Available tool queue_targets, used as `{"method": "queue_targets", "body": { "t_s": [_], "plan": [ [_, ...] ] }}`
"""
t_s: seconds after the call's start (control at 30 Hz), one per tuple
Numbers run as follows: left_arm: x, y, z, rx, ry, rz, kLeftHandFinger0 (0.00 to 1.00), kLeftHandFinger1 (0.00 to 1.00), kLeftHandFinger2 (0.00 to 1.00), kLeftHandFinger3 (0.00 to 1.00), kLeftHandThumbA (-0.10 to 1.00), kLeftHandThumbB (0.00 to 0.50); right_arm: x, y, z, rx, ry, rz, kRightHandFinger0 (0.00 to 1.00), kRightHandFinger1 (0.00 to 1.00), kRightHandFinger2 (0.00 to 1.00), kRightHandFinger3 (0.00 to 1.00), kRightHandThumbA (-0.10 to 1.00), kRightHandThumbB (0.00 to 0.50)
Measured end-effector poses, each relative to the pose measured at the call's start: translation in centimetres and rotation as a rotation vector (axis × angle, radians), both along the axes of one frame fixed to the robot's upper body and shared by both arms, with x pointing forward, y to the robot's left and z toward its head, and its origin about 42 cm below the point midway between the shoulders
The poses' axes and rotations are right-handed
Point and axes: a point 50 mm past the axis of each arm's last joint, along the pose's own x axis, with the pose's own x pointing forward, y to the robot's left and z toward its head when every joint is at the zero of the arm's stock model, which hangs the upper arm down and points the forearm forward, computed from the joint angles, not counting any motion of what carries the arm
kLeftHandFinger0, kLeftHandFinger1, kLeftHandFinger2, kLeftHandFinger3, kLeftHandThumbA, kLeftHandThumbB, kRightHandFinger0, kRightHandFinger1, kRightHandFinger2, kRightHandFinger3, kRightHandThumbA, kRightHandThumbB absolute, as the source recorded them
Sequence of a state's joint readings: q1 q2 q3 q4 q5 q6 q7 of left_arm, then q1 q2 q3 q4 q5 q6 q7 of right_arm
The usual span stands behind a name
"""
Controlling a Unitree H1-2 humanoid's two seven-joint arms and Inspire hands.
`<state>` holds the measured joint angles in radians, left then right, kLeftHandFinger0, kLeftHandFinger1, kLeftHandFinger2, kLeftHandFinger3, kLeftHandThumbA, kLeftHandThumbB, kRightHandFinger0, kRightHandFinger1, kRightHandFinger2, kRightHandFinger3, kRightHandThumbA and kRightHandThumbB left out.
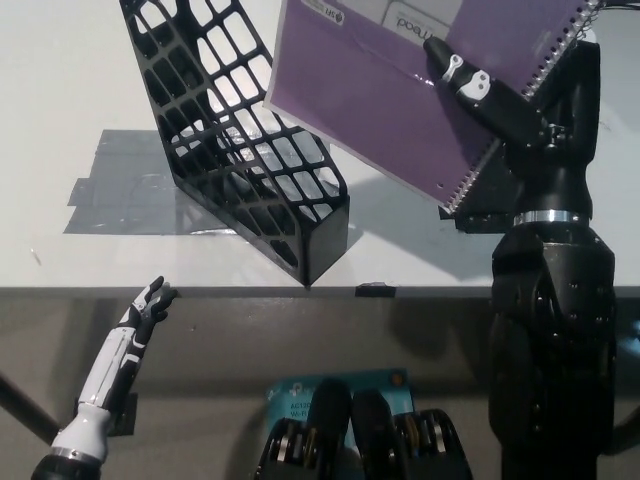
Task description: A person hands a notebook to the robot and the robot grabs it with its right hand and places it in the magazine stand kept in the centre of the desk infront of it.
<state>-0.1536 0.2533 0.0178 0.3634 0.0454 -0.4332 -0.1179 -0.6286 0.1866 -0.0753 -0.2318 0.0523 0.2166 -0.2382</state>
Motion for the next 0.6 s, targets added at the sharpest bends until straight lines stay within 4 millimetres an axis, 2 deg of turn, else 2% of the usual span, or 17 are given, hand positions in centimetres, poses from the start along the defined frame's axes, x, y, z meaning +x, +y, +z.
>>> {"method": "queue_targets", "body": {
  "t_s": [0.33, 0.6],
  "plan": [
    [0.0, 0.0, 0.0, 0.001, 0.000, -0.001, 1.00, 1.00, 1.00, 1.00, 1.00, 0.500, 0.1, 0.7, 0.1, -0.009, 0.003, -0.002, 0.00, 0.00, 0.00, 0.00, 0.89, 0.050],
    [0.1, 0.1, 0.1, 0.003, -0.001, -0.001, 1.00, 1.00, 1.00, 1.00, 1.00, 0.500, 0.3, 2.0, 0.5, -0.016, 0.002, 0.022, 0.00, 0.00, 0.00, 0.01, 0.83, 0.000]
  ]
}}
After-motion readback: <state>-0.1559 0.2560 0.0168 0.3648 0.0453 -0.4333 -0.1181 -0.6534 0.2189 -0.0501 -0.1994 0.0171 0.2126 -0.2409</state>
